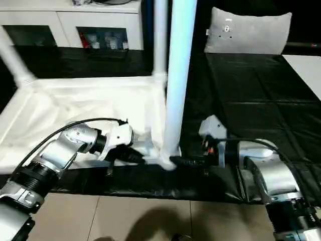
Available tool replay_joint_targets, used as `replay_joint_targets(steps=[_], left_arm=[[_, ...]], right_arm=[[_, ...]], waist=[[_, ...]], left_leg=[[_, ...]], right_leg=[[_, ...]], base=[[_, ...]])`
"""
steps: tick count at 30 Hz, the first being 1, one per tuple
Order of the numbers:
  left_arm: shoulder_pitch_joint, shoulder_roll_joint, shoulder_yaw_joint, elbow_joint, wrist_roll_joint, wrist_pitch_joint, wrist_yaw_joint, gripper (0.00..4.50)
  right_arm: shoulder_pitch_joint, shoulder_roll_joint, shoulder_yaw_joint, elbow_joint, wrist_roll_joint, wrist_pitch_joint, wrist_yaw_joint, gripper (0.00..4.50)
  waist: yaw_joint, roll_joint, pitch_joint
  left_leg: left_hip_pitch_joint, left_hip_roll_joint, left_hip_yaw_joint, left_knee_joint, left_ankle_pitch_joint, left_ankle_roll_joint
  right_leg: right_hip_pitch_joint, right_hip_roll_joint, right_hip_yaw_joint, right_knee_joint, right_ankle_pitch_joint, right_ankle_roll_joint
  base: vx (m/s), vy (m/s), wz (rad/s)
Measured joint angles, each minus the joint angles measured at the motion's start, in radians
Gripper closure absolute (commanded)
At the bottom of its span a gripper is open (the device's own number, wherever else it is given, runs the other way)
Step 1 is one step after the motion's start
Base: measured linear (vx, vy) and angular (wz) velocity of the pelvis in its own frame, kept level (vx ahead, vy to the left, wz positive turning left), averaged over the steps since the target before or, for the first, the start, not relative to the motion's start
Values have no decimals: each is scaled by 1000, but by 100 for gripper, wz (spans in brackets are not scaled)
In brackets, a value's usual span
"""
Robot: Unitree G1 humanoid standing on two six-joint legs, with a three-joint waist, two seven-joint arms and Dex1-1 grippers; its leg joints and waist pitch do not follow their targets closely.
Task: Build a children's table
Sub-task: Rotate leg to tighten
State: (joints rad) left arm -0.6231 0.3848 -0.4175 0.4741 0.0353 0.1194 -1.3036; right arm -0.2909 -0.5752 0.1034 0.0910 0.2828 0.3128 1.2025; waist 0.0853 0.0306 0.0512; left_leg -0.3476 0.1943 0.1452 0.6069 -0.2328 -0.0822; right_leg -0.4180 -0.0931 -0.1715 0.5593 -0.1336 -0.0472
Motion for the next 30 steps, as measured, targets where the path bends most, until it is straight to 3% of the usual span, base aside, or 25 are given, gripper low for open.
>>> replay_joint_targets(steps=[2, 5, 7, 11, 22, 30], left_arm=[[0, 5, -17, -9, -1, -17, -28, 450], [0, 9, -27, -18, -2, -21, -52, 450], [0, 15, -29, -20, -3, -26, -66, 450], [0, 18, -31, -21, -4, -32, -79, 450], [0, 24, -33, -21, -4, -37, -99, 450], [0, -11, -11, -20, -16, 56, -46, 450]], right_arm=[[0, -1, 8, 0, 9, 0, 24, 90], [-4, -6, 16, 5, 23, -2, 45, 92], [-11, -10, 20, 13, 27, -2, 59, 131], [-14, -11, 26, 13, 35, 2, 92, 143], [-5, -21, 41, 10, 52, 15, 115, 253], [40, 25, -4, -51, 72, 114, 6, 261]], waist=[[6, 0, 0], [6, 0, 0], [5, 0, 0], [6, 0, 0], [7, 0, 0], [6, 0, 0]], left_leg=[[0, 0, 0, 0, 0, 0], [0, 0, 1, 0, 0, 0], [0, 0, 1, 0, 0, 0], [0, 0, 1, 0, 0, 0], [0, 0, 1, 0, 0, 0], [1, 0, 2, 0, 1, -2]], right_leg=[[1, 0, 1, 0, 0, 0], [1, 0, 3, 0, 0, 0], [0, 0, 3, 1, 0, 0], [0, 0, 3, 1, 0, 1], [0, 0, 3, 1, 0, 1], [2, 0, 3, 1, 0, 1]], base=[[0, 0, 0], [0, 0, 0], [0, 0, 0], [0, 0, 0], [0, 0, 0], [0, 0, 0]])
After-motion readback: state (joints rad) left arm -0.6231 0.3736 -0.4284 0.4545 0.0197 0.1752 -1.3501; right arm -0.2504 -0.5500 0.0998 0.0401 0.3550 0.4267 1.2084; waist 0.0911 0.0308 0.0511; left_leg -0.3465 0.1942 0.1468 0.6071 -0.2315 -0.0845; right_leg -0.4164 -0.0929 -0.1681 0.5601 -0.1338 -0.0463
